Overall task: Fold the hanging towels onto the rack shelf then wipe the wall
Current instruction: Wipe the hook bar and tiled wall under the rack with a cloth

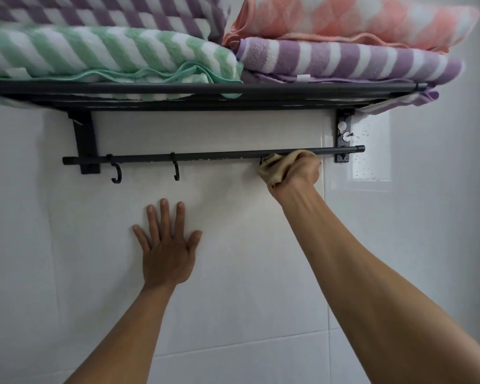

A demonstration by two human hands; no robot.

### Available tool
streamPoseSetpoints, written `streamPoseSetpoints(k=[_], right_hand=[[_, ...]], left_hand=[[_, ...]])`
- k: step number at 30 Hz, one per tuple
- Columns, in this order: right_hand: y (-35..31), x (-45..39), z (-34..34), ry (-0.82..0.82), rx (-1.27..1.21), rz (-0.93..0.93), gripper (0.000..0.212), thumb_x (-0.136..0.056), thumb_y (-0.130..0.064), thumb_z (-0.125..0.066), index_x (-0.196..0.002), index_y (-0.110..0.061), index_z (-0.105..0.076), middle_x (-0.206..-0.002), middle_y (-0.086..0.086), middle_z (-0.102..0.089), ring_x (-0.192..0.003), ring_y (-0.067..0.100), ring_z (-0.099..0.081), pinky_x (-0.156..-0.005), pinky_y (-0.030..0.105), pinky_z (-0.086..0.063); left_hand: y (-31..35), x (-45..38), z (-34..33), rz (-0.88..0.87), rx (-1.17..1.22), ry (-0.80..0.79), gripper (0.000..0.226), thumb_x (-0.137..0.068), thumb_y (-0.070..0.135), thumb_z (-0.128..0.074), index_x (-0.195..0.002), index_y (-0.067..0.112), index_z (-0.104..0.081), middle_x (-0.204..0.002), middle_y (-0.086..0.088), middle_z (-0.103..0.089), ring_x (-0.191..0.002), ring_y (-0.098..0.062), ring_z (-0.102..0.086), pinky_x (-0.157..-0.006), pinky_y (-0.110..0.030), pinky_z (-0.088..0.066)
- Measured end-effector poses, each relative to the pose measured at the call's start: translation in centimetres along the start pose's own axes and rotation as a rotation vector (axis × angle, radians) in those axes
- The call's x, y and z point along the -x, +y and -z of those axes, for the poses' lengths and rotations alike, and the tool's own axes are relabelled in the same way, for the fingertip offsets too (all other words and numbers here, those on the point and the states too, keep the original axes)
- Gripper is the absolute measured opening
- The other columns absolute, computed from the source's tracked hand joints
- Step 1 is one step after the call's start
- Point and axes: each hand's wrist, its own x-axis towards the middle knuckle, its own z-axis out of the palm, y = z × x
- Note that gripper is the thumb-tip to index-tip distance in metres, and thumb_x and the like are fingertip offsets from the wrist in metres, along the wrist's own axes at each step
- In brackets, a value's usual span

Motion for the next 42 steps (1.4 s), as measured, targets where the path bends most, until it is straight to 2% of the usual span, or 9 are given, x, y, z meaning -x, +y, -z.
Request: streamPoseSetpoints(k=[3, 9, 14, 18, 26, 32, 35, 40, 42], right_hand=[[0.4, -0.4, -1.0, -0.001, 0.014, 0.01, 0.026, -0.094, -0.013, -0.022, -0.07, -0.021, -0.027, -0.041, -0.004, -0.023, -0.043, 0.015, -0.031, -0.058, 0.023, -0.034], [0.7, 0.3, 0.7, -0.101, -0.084, -0.147, 0.024, -0.092, -0.013, -0.032, -0.072, -0.02, -0.042, -0.054, -0.003, -0.04, -0.056, 0.013, -0.039, -0.051, 0.018, -0.042], [-1.1, -0.6, 0.8, -0.049, -0.133, -0.038, 0.03, -0.098, -0.018, -0.023, -0.071, -0.023, -0.033, -0.038, -0.005, -0.028, -0.045, 0.015, -0.036, -0.062, 0.021, -0.037], [-0.7, -0.4, -0.3, -0.034, -0.019, -0.003, 0.024, -0.09, -0.008, -0.023, -0.073, -0.024, -0.029, -0.036, -0.006, -0.031, -0.035, 0.013, -0.035, -0.059, 0.021, -0.033], [0.4, 0.4, 0.0, -0.026, 0.084, -0.05, 0.027, -0.091, -0.01, -0.02, -0.095, -0.025, -0.042, -0.038, -0.001, -0.036, -0.046, 0.016, -0.042, -0.061, 0.023, -0.041], [0.3, 0.2, -0.4, 0.02, 0.116, 0.068, 0.023, -0.084, -0.006, -0.017, -0.077, -0.021, -0.034, -0.054, 0.003, -0.036, -0.048, 0.017, -0.038, -0.057, 0.026, -0.038], [1.6, 1.1, -0.5, -0.014, 0.188, 0.028, 0.026, -0.081, -0.001, -0.016, -0.079, -0.02, -0.034, -0.044, 0.002, -0.034, -0.046, 0.018, -0.04, -0.055, 0.025, -0.036], [1.7, 3.1, 1.1, 0.032, 0.282, 0.118, 0.029, -0.104, -0.011, -0.032, -0.082, -0.014, -0.051, -0.049, 0.002, -0.058, -0.042, 0.016, -0.056, -0.052, 0.024, -0.049], [2.0, 3.7, 2.4, 0.048, 0.336, 0.202, 0.027, -0.104, -0.015, -0.039, -0.084, -0.012, -0.057, -0.06, 0.005, -0.065, -0.05, 0.019, -0.064, -0.061, 0.031, -0.057]], left_hand=[[-0.1, 0.0, 0.0, -0.011, -0.006, 0.014, 0.073, -0.1, 0.062, -0.015, -0.161, 0.024, 0.004, -0.168, -0.009, 0.012, -0.153, -0.035, 0.014, -0.117, -0.069, -0.002], [0.0, 0.1, 0.1, -0.007, 0.012, 0.004, 0.072, -0.101, 0.062, -0.011, -0.159, 0.027, 0.011, -0.167, -0.006, 0.02, -0.152, -0.032, 0.019, -0.118, -0.068, 0.001], [0.1, 0.0, 0.2, 0.003, 0.001, -0.014, 0.072, -0.101, 0.064, -0.008, -0.158, 0.027, 0.015, -0.166, -0.006, 0.023, -0.152, -0.031, 0.023, -0.118, -0.067, 0.003], [0.1, 0.1, 0.1, -0.005, 0.006, 0.0, 0.073, -0.101, 0.062, -0.014, -0.159, 0.026, 0.012, -0.167, -0.007, 0.02, -0.152, -0.032, 0.02, -0.118, -0.068, 0.002], [0.0, 0.1, 0.0, -0.005, 0.004, -0.001, 0.073, -0.101, 0.062, -0.014, -0.159, 0.027, 0.011, -0.166, -0.006, 0.02, -0.152, -0.032, 0.02, -0.118, -0.068, 0.0], [0.0, 0.0, 0.0, -0.009, 0.006, 0.013, 0.074, -0.101, 0.061, -0.017, -0.16, 0.026, 0.009, -0.167, -0.008, 0.017, -0.153, -0.033, 0.018, -0.118, -0.069, -0.001], [0.0, 0.1, 0.1, -0.021, 0.005, 0.021, 0.074, -0.101, 0.061, -0.017, -0.16, 0.025, 0.008, -0.167, -0.009, 0.016, -0.153, -0.034, 0.016, -0.118, -0.069, -0.001], [0.0, 0.1, 0.1, -0.024, 0.016, 0.014, 0.074, -0.101, 0.06, -0.019, -0.16, 0.025, 0.008, -0.167, -0.008, 0.016, -0.153, -0.034, 0.016, -0.118, -0.069, -0.003], [-0.1, 0.1, 0.0, -0.022, 0.013, 0.025, 0.074, -0.101, 0.06, -0.02, -0.161, 0.024, 0.005, -0.168, -0.009, 0.014, -0.153, -0.035, 0.014, -0.117, -0.07, -0.004]])
